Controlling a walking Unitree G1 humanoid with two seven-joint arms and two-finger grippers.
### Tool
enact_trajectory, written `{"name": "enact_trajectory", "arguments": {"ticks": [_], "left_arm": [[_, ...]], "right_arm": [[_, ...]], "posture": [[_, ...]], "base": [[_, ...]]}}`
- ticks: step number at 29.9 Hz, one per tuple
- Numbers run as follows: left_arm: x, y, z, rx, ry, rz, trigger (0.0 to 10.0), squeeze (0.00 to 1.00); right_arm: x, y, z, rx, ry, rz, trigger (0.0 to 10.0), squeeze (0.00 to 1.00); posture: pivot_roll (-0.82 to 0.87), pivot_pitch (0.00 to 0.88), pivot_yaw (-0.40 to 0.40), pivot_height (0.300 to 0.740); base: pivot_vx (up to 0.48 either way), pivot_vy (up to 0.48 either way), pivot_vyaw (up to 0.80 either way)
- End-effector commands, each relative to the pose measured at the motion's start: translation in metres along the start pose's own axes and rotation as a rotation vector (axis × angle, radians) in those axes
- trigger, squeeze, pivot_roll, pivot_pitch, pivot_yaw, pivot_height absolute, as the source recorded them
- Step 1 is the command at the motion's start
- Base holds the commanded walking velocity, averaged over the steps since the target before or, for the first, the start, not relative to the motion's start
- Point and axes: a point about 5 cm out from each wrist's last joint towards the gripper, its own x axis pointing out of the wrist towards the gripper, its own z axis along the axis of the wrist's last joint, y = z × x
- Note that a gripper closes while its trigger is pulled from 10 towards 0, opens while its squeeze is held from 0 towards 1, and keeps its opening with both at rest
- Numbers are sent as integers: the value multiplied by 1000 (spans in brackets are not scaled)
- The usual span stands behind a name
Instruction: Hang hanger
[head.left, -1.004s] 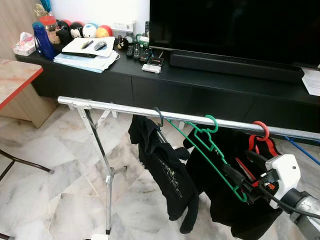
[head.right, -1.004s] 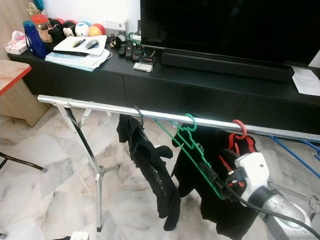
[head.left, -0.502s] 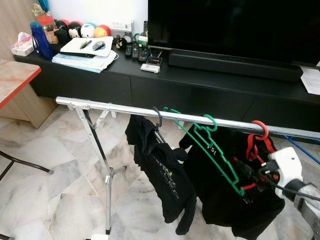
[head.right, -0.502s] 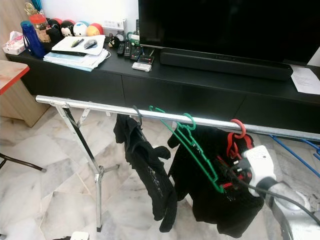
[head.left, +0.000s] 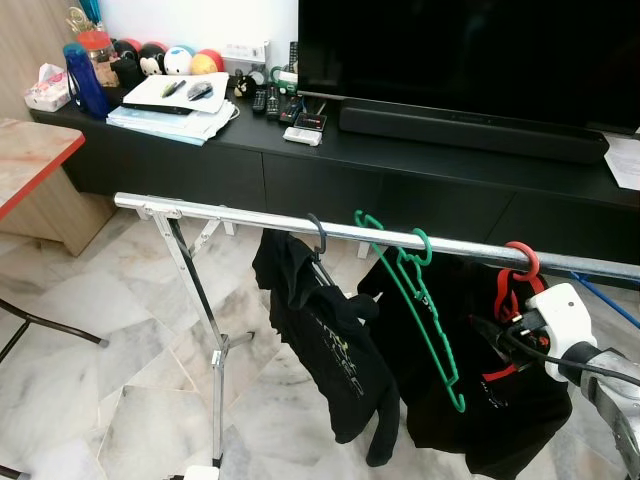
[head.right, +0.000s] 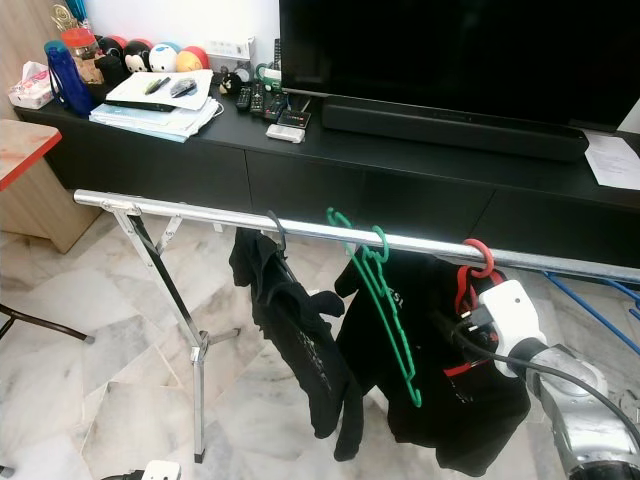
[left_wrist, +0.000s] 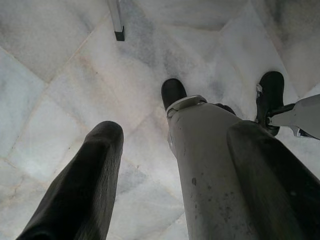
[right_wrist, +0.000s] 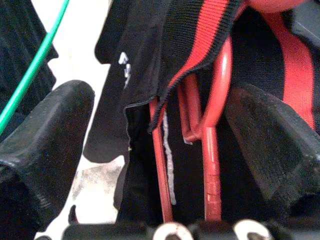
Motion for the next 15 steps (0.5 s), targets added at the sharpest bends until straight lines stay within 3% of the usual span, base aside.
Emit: {"name": "enact_trajectory", "arguments": {"ticks": [1, 8, 15], "left_arm": [[-2, 1, -11, 3, 49, -2, 10000, 0], [-3, 11, -13, -3, 50, 9, 10000, 0], [-2, 7, -11, -4, 48, 6, 10000, 0]], "right_arm": [[-2, -9, 1, -48, 19, 3, 10000, 0], [2, -22, 10, -158, 45, -4, 10000, 0], [4, -30, 14, -278, 111, 17, 10000, 0]], "posture": [[-36, 179, -23, 740], [-34, 184, -23, 740], [-34, 185, -23, 740]], "base": [[0, 0, 0], [0, 0, 0], [0, 0, 0]]}}
